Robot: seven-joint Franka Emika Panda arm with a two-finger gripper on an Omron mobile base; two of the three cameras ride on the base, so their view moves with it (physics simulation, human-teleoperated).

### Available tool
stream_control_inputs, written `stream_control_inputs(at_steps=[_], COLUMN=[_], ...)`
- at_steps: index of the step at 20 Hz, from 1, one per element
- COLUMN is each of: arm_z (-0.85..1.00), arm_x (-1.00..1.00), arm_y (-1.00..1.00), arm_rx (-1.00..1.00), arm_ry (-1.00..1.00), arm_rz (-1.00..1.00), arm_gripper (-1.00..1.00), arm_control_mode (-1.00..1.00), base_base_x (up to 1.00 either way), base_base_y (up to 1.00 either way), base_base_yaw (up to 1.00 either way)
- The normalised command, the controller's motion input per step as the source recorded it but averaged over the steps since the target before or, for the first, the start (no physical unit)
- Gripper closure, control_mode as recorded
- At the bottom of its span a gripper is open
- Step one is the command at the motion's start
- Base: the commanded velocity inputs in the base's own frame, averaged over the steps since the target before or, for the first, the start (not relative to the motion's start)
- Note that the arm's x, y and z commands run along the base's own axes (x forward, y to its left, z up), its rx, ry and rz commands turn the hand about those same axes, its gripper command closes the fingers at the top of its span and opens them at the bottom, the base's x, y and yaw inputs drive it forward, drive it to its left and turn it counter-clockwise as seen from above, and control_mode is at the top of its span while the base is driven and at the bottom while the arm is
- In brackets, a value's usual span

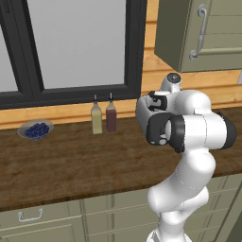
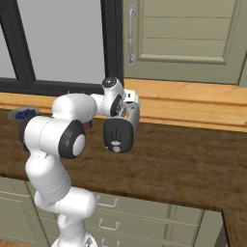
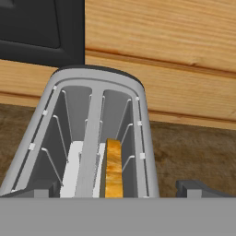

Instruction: Start the toaster. Once the lever pops up, take the bread to the plate on the dining counter.

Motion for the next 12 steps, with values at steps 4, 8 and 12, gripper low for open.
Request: stream_control_inputs(at_steps=[4,8,12], arm_z=[0.00,0.00,0.00], arm_x=[0.00,0.00,0.00], arm_y=[0.00,0.00,0.00], arm_rx=[0.00,0.00,0.00], arm_ry=[0.00,0.00,0.00], arm_rz=[0.00,0.00,0.00], arm_gripper=[-1.00,-1.00,-1.00], arm_control_mode=[-1.00,-1.00,-1.00], base_base_x=[0.00,0.00,0.00], base_base_y=[0.00,0.00,0.00], base_base_yaw=[0.00,0.00,0.00])
